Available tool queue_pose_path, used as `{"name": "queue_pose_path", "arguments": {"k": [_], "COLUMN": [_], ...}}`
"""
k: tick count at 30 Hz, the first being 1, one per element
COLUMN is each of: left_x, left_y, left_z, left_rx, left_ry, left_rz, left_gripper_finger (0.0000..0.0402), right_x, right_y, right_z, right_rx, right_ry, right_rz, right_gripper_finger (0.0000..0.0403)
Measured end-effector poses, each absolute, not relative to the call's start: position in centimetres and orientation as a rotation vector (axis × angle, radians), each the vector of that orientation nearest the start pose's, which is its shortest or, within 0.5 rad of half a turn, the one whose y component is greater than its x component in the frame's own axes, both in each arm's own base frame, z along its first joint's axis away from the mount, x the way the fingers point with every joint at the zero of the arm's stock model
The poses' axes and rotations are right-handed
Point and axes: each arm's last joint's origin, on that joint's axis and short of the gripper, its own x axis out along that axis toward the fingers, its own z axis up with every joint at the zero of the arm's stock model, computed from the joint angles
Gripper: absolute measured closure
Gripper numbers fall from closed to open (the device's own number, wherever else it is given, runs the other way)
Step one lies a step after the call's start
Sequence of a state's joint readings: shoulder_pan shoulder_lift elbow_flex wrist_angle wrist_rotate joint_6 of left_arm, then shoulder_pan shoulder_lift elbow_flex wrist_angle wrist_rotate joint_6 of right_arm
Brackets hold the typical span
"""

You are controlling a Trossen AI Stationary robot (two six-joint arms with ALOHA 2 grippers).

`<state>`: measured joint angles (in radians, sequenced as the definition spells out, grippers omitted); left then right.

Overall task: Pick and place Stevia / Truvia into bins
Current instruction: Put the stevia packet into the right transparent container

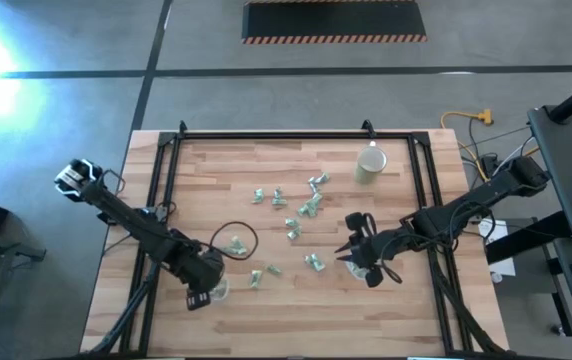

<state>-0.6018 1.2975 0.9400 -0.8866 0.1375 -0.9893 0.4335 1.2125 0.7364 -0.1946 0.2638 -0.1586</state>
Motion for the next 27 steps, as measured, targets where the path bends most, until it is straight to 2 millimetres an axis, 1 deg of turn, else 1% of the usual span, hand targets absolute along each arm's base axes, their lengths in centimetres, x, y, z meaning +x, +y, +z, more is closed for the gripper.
{"name": "queue_pose_path", "arguments": {"k": [3, 7, 11, 15, 19, 22, 27], "left_x": [18.5, 18.3, 18.4, 18.7, 19.0, 19.2, 19.2], "left_y": [-12.9, -12.0, -11.1, -10.6, -10.4, -10.4, -10.3], "left_z": [24.6, 25.7, 26.4, 26.6, 26.5, 26.4, 25.8], "left_rx": [-0.495, -0.365, -0.191, -0.029, 0.099, 0.152, 0.196], "left_ry": [1.294, 1.112, 0.910, 0.763, 0.679, 0.648, 0.654], "left_rz": [0.064, 0.138, 0.273, 0.421, 0.523, 0.563, 0.576], "left_gripper_finger": [0.0267, 0.0267, 0.0267, 0.0267, 0.0267, 0.0267, 0.0267], "right_x": [22.8, 23.1, 23.7, 24.4, 24.7, 24.9, 25.1], "right_y": [9.7, 9.0, 7.3, 5.1, 2.9, 1.7, 0.4], "right_z": [23.2, 23.2, 23.3, 23.4, 23.4, 23.4, 23.5], "right_rx": [-0.404, -0.402, -0.381, -0.300, -0.240, -0.210, -0.131], "right_ry": [0.618, 0.623, 0.634, 0.631, 0.643, 0.643, 0.618], "right_rz": [0.219, 0.188, 0.095, -0.007, -0.073, -0.118, -0.136], "right_gripper_finger": [0.0335, 0.0335, 0.0335, 0.0335, 0.0335, 0.0333, 0.0305]}}
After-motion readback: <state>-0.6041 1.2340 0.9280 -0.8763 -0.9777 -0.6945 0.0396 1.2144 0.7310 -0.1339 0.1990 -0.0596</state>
